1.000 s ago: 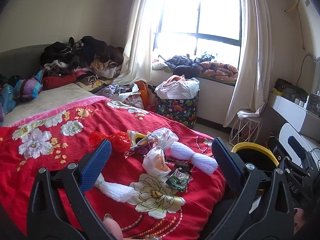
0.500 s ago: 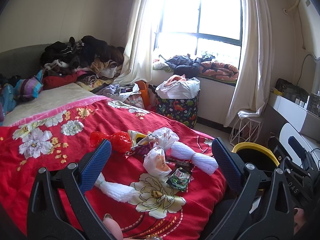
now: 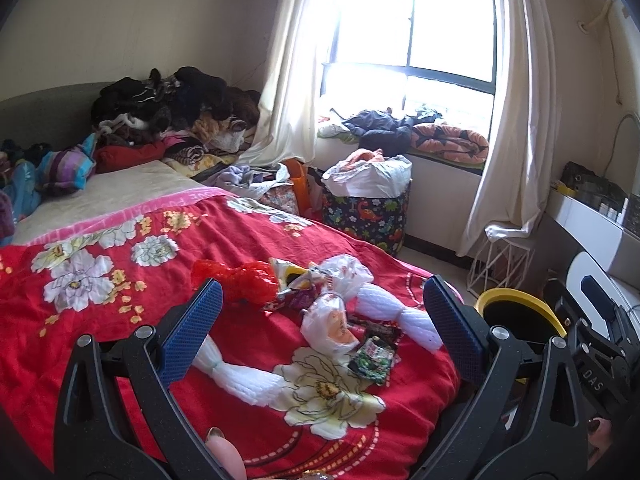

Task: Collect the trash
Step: 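Reach both tools toward the white foam nets on the bedspread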

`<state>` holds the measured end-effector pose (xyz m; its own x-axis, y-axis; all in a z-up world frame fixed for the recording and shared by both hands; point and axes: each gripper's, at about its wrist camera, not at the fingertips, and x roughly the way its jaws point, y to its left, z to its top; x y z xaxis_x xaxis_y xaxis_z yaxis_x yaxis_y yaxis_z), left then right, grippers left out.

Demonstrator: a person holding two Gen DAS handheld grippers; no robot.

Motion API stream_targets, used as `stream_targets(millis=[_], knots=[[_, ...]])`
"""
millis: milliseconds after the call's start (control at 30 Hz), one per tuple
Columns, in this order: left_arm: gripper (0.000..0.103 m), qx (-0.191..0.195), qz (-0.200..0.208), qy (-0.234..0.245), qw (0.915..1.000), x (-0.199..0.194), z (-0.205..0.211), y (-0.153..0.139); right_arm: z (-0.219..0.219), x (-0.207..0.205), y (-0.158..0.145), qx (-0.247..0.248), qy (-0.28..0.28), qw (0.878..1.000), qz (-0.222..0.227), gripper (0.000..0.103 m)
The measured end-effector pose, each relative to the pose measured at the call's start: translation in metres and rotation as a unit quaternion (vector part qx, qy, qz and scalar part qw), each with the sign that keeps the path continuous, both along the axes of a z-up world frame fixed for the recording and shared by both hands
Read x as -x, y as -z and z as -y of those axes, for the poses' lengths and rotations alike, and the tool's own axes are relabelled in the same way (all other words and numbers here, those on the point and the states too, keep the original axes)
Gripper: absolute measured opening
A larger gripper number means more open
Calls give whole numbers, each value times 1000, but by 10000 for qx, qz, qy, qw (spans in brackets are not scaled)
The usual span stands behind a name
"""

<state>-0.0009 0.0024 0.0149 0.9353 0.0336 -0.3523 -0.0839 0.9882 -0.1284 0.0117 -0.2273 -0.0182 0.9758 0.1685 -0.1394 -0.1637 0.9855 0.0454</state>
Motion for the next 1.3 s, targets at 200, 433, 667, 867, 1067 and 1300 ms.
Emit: stream_targets(millis=[200, 433, 667, 867, 1067, 1300], knots=[[92, 85, -19, -346, 9994, -5, -24, 4, -18, -13, -2, 80, -427, 9990, -106, 97], [92, 249, -193, -772, 9965, -10, -56, 14, -41, -32, -8, 84, -825, 9962, -254, 97], [92, 372, -569, -1249, 9898, -17, -91, 36, -58, -55, -11, 119, -982, 9943, -397, 97], [92, 500, -849, -1324, 9863, -32, -109, 55, -64, -79, -6, 231, -1053, 9923, -616, 97], [92, 677, -1316, -1074, 9831, -60, -108, 79, -56, -114, 16, 347, -1074, 9866, -1179, 97], [92, 760, -1916, -1134, 9719, -82, -103, 110, -47, -151, 46, 466, -900, 9763, -1913, 97]])
